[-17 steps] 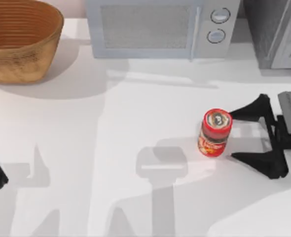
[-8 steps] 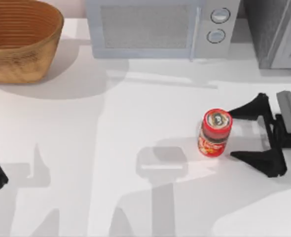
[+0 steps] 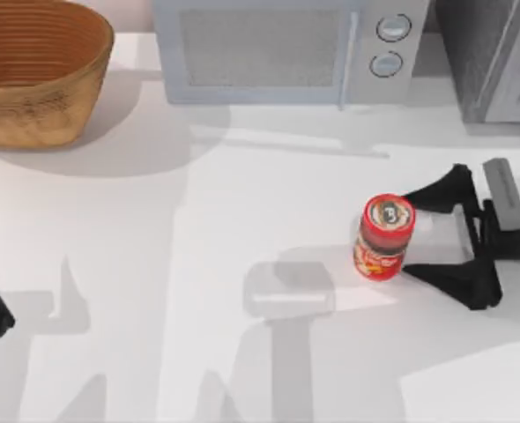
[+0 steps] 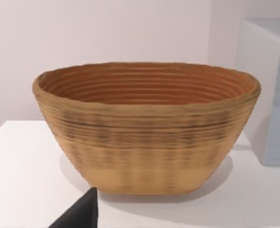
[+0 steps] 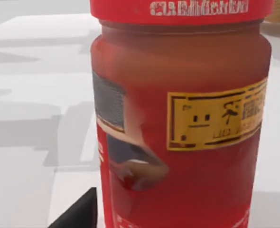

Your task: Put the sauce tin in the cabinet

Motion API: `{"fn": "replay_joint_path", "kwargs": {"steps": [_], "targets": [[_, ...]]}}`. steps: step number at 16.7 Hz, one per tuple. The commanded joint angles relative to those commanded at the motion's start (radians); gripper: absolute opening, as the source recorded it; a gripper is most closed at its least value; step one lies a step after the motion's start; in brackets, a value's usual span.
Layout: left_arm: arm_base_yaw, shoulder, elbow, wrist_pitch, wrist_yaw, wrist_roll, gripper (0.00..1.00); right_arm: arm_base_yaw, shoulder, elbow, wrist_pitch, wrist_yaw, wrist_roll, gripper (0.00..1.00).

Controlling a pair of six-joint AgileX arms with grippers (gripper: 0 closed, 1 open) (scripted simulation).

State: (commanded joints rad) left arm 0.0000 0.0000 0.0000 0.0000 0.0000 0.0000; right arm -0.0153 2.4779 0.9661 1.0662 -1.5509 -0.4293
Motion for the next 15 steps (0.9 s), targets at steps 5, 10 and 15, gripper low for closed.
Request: {"fn": "replay_joint_path", "kwargs": {"steps": [5,10,15], "targets": [[0.000,0.000,0.000,0.000,0.000,0.000,1.00,0.071,0.043,-0.025,0.381,0.074,0.313,1.00],[0.000,0.000,0.000,0.000,0.000,0.000,1.00,0.142,0.059,-0.050,0.615,0.146,0.506,1.00],[0.000,0.000,0.000,0.000,0.000,0.000,1.00,0.152,0.060,-0.054,0.641,0.156,0.527,1.00]]}}
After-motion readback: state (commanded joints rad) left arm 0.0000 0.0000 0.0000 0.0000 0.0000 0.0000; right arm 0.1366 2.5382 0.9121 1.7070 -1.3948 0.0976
